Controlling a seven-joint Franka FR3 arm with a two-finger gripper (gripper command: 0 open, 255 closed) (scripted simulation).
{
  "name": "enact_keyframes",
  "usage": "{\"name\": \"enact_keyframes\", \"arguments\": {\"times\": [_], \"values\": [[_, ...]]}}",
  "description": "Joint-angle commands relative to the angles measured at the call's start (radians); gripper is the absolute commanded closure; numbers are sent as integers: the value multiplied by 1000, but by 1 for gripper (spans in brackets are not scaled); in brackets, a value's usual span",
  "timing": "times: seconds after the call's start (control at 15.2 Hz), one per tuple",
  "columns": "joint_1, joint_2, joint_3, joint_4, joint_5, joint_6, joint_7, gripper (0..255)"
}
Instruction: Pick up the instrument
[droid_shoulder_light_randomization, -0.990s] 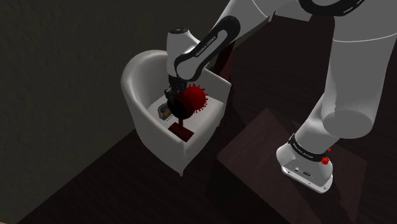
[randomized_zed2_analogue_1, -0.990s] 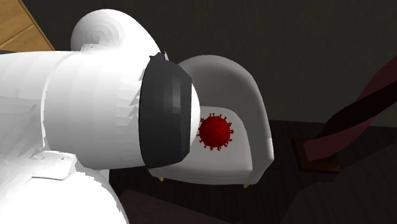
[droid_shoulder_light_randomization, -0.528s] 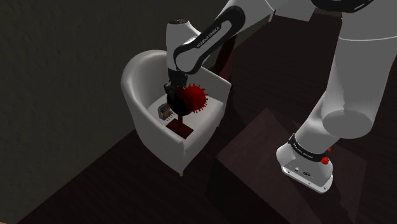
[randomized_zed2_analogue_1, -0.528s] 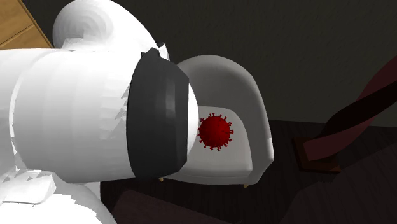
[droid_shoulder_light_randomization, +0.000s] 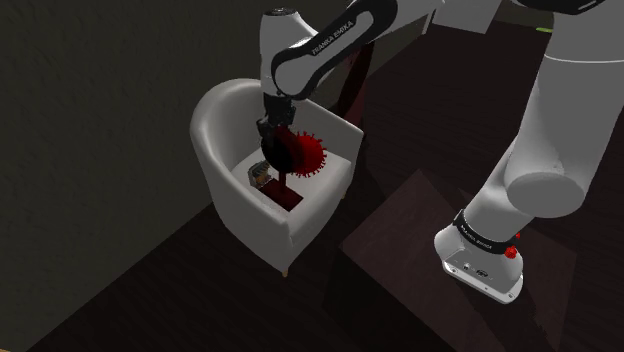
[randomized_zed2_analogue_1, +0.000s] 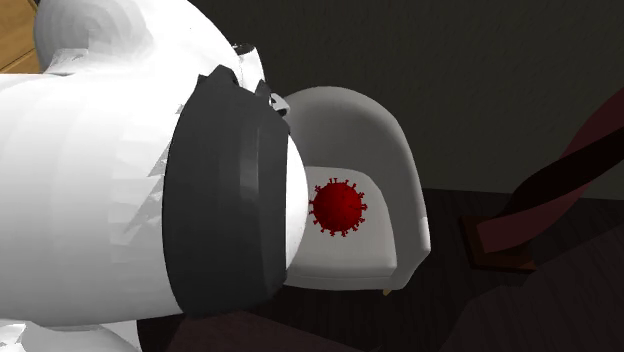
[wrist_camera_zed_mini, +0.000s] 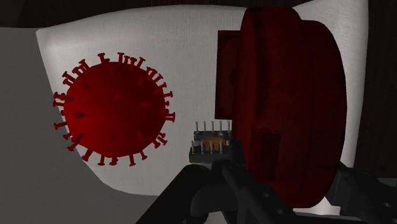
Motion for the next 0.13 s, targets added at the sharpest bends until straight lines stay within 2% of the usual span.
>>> {"name": "enact_keyframes", "arguments": {"times": [0.0, 0.07], "values": [[-1, -12, 2, 5, 3, -16, -2, 255], [-1, -12, 2, 6, 3, -16, -2, 255]]}}
